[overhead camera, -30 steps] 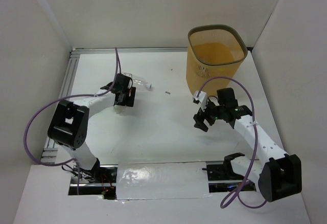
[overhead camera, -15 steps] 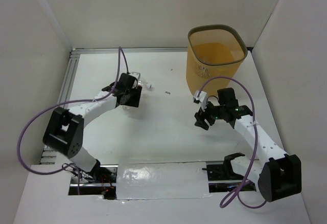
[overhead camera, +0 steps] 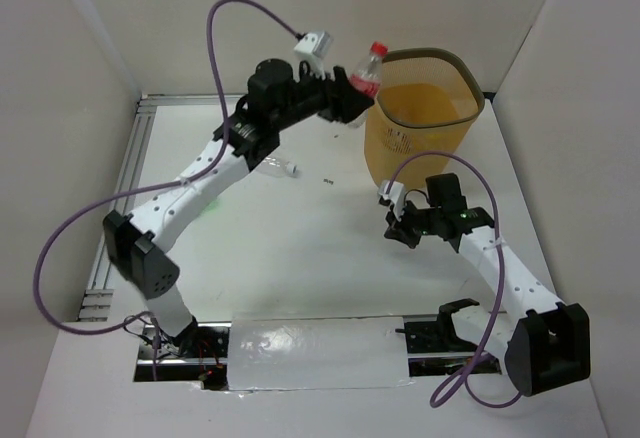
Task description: Put the plastic bottles in the bin
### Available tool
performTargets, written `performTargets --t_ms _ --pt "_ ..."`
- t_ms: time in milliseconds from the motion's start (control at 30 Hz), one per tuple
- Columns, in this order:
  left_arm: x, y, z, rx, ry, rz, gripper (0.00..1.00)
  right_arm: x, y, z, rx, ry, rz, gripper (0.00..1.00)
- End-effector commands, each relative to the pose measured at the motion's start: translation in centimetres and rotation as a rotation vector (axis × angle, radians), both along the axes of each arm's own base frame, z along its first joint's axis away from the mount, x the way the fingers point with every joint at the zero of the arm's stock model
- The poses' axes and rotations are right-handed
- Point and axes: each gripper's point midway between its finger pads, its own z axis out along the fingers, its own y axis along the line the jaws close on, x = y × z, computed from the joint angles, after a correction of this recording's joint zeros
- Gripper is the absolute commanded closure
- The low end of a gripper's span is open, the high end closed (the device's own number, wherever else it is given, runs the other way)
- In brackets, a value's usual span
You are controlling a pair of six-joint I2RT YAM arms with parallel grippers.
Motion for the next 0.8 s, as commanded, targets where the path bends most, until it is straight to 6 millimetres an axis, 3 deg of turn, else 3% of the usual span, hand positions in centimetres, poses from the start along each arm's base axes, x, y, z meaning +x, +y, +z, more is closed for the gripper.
performTargets --t_ms 0,67,167,200,233,267,333,367,400,433,533,600,733,767 --pt "-0.2 -4.8 5.8 -0.203 -0.069 -0.185 0.85 -0.1 -0.2 0.4 0.008 -0.031 0.005 1.00" --pt "1.8 -6.8 6.8 -0.267 -0.067 -0.205 0.85 -0.1 -0.2 0.6 0.010 -0.043 0.005 1.00" --pt "3.2 -8.9 6.7 -0.326 -0.060 -0.225 0.83 -0.1 -0.2 0.9 0.012 -0.054 0.005 0.99" --pt "3.7 -9.2 8.1 -0.392 -0.080 -0.221 0.83 -0.1 -0.2 1.1 0.014 -0.062 0.005 0.99" --pt "4.6 -10.4 6.2 -0.404 -0.053 -0.217 0.80 -0.1 -0.2 1.3 0.016 -0.071 0.005 0.97" --pt "5.2 -10.7 6.1 -0.430 -0.049 -0.207 0.66 -0.2 -0.1 1.4 0.023 -0.070 0.011 0.97" --pt "6.0 -11.4 6.6 -0.475 -0.050 -0.181 0.59 -0.2 -0.1 1.6 0.025 -0.079 0.011 0.92" --pt "7.3 -12.2 4.6 -0.452 -0.032 -0.160 0.56 -0.2 -0.1 1.8 0.027 -0.091 0.011 0.88" --pt "7.4 -12.4 5.8 -0.452 -0.073 -0.140 0.40 -0.4 -0.1 1.4 0.025 -0.081 0.011 0.84" --pt "8.0 -12.4 5.2 -0.438 -0.069 -0.117 0.30 -0.4 -0.1 1.4 0.025 -0.081 0.011 0.75" --pt "8.4 -12.8 4.2 -0.400 -0.070 -0.082 0.09 -0.7 -0.2 1.5 0.027 -0.090 0.011 0.48" --pt "8.5 -12.5 4.5 -0.395 -0.075 -0.068 0.02 -0.8 0.0 1.5 0.035 -0.088 0.017 0.36" --pt "7.5 -11.5 6.9 -0.392 -0.131 -0.067 0.00 -0.5 0.3 1.4 0.048 -0.081 0.029 0.29" --pt "6.7 -10.8 9.0 -0.409 -0.168 -0.069 0.00 -0.1 0.4 1.7 0.050 -0.093 0.029 0.29"
